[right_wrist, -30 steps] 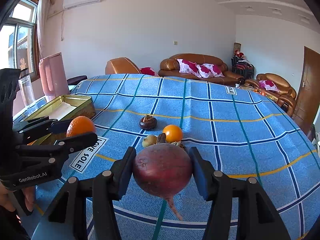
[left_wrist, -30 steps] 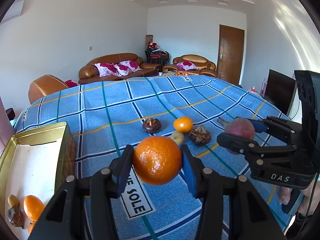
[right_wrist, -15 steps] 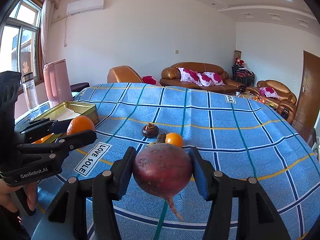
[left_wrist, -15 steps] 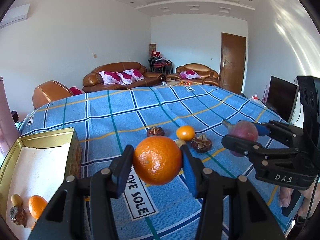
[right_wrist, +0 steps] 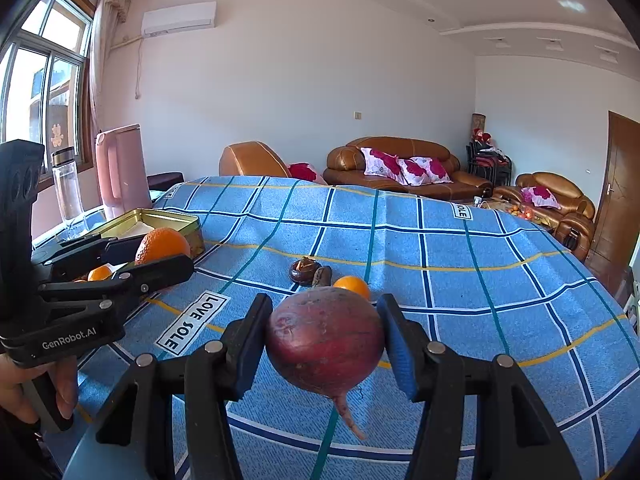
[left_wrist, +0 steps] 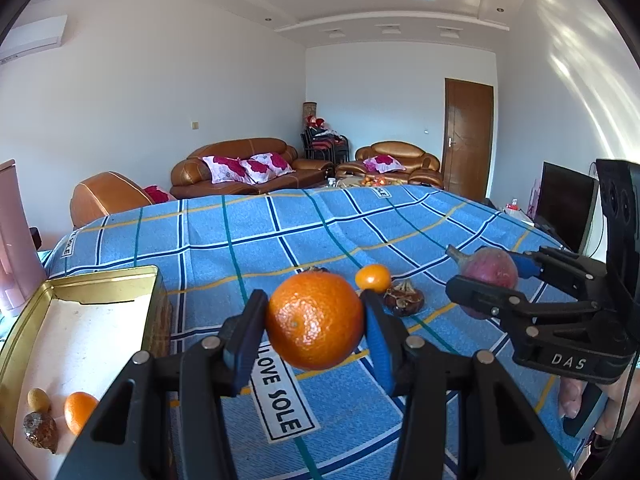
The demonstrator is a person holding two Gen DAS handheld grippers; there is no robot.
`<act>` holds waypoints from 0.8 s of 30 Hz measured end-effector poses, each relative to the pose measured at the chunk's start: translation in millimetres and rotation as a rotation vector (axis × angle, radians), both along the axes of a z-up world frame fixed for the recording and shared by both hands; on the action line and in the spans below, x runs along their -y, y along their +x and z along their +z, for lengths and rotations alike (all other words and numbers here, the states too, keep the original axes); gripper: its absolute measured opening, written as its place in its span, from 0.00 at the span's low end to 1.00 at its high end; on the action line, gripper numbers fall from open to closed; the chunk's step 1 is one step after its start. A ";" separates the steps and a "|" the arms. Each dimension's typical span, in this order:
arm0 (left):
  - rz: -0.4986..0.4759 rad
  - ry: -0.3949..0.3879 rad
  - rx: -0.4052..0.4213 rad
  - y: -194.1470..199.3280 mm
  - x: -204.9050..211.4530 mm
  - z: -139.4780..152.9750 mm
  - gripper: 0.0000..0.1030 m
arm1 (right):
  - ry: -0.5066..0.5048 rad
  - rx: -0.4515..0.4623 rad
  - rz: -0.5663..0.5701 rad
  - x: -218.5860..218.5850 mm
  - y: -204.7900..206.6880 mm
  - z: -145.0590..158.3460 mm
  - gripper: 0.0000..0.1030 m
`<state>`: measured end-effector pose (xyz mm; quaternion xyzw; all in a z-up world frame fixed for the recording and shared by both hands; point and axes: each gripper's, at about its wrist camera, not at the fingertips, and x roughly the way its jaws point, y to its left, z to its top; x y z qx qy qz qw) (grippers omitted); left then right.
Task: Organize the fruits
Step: 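Lift the beet and orange and carry both toward the gold tin tray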
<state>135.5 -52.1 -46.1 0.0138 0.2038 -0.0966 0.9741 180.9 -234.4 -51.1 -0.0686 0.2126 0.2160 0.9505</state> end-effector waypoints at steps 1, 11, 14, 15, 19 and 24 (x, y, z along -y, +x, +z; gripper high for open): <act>0.002 0.000 0.005 -0.8 -0.1 0.3 0.48 | 0.001 0.003 0.001 0.2 -0.7 0.2 0.55; 0.009 -0.005 0.043 -7.8 -1.4 2.3 0.48 | 0.008 0.038 0.009 1.4 -7.6 2.3 0.54; 0.013 -0.005 0.060 -11.6 -1.3 2.9 0.48 | 0.009 0.047 0.013 1.4 -9.5 2.6 0.54; 0.013 -0.005 0.065 -12.4 -1.6 3.3 0.48 | 0.010 0.050 0.015 1.6 -10.0 2.6 0.54; 0.016 -0.006 0.079 -14.6 -2.2 4.8 0.48 | 0.014 0.064 0.020 2.8 -13.2 3.1 0.54; 0.020 -0.009 0.092 -16.8 -3.3 5.4 0.48 | 0.019 0.074 0.021 3.8 -14.7 3.7 0.55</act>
